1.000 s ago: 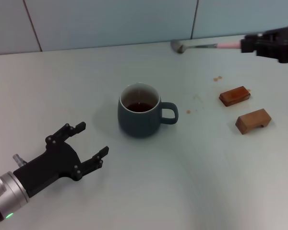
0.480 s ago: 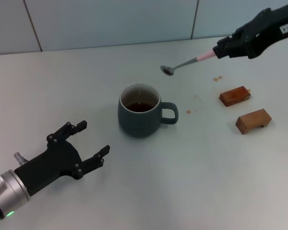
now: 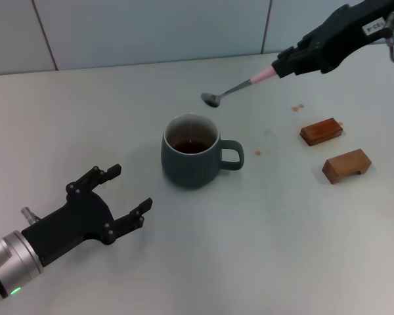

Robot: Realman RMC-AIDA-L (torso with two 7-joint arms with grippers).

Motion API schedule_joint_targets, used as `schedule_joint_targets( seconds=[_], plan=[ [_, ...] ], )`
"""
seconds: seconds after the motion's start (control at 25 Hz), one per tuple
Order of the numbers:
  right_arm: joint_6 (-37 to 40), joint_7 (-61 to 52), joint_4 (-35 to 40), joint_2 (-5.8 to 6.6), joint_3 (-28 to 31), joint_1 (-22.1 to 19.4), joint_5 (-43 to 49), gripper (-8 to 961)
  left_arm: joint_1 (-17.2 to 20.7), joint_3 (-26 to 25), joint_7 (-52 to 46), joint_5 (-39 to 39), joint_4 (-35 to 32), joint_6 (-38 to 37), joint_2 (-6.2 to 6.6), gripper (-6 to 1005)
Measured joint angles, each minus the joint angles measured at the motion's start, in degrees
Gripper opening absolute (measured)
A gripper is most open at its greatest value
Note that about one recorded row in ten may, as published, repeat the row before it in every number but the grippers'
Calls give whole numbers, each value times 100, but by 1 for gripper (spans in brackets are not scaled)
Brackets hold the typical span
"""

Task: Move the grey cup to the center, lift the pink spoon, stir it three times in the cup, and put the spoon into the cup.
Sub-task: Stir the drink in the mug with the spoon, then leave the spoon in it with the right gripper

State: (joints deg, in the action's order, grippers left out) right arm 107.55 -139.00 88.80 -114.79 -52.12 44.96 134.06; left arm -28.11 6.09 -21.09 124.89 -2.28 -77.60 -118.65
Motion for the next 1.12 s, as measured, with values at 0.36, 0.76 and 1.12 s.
schedule_joint_targets(
  seconds=[0.36, 0.76, 1.12],
  plan=[
    [-54, 26, -600, 3, -41, 256, 120, 117, -47, 6, -123, 22, 8, -2, 0, 835],
    [-524, 227, -1487, 9, -239, 532, 409, 117, -56, 6, -132, 27, 8, -25, 0, 835],
    [-1093, 409, -2364, -7, -516, 801, 676, 117, -53, 6, -140, 26, 8, -37, -1, 835]
  ],
)
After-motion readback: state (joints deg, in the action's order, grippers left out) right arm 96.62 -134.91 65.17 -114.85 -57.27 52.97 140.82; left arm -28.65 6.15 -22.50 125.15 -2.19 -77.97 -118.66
